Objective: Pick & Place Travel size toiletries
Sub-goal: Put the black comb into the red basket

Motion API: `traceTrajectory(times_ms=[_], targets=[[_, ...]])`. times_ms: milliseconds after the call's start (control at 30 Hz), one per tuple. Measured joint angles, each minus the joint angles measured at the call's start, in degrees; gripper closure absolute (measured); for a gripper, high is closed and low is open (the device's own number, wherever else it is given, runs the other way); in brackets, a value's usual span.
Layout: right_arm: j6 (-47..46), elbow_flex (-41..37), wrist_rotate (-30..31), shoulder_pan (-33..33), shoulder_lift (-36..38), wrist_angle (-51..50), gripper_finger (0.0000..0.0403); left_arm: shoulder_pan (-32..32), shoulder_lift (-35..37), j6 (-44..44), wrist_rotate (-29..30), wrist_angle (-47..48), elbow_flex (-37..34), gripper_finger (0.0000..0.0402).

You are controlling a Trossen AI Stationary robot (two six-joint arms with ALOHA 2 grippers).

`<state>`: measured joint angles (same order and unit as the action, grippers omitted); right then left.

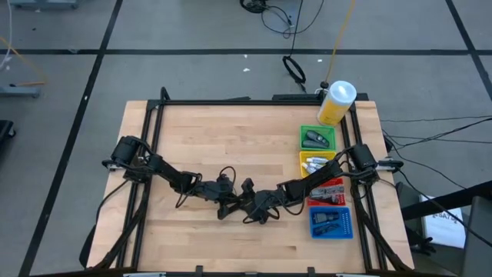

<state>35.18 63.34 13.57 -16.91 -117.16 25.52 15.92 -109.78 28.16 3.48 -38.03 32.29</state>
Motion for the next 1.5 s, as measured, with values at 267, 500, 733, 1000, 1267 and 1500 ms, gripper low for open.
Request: traceTrajectory(times_ms=[267,500,733,1000,1267,1500], targets=[[-0.22,0.03,-0.19,-0.02,0.71,0.06,0.0188,0.00,0.00,-0.04,-0.32,-0.22,0.00,0.0393],[-2.14,0.03,-2.38,0.32,0.72,-1.14,0.0188,0.00,-0.04,-0.52,-0.56,-1.00,0.00,0.0399],[-4.54,0.03,-3.32,1.13,0.72,-1.39,0.0200,0.00,-0.03,-0.61,-0.85,-1.04,0.00,0.0393],[-10.80,0.03,-8.32,0.98,2.31,-4.20,0.0200,-0.01,4.01,-0.48,-1.35,0.37,-0.13,0.0392],[-13.03,0.07,-8.56,1.14,0.41,-6.72,0.0150,0.07,3.89,-2.73,0.70,1.82,-0.04,0.0398],[-11.70,0.12,-3.02,1.69,-0.76,-6.31,0.0161,-0.06,2.87,-5.25,2.83,1.23,0.05,0.0398]])
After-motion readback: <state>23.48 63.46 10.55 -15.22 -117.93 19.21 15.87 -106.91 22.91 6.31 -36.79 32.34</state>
